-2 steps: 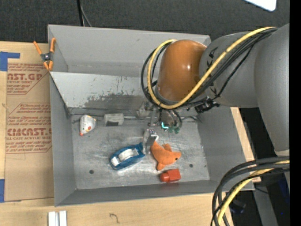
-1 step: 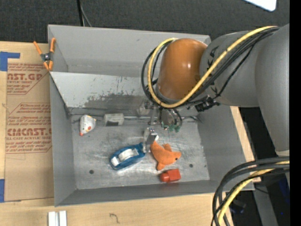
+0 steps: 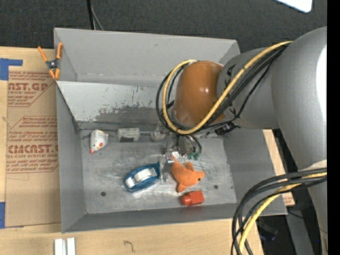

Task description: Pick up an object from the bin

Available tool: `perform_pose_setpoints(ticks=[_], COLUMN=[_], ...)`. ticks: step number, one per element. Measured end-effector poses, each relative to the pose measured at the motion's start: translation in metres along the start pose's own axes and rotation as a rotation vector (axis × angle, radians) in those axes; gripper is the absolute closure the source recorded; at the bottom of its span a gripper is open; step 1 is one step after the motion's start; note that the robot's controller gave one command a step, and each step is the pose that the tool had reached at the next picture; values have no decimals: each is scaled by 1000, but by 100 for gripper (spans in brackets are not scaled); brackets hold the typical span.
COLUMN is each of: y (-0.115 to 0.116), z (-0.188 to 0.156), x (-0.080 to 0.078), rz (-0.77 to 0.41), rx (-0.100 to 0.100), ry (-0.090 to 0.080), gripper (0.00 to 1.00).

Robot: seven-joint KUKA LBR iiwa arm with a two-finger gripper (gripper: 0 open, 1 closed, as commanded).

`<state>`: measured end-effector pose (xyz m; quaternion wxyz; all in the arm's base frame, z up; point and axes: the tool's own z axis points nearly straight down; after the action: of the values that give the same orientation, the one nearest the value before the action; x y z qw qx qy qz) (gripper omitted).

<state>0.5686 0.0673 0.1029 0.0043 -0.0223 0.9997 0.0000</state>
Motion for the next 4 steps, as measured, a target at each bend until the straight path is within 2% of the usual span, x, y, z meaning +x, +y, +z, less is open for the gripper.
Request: perform_pose_setpoints(ticks=[1,2,3,4], y=[0,0,-1,-1], z=[0,0,-11,-15], x=[7,7,0,-1], rz=[-13,-13,0,5], rx=[1,1,0,-2], ry=[46,46,13,7], gripper=[100,100,100,100])
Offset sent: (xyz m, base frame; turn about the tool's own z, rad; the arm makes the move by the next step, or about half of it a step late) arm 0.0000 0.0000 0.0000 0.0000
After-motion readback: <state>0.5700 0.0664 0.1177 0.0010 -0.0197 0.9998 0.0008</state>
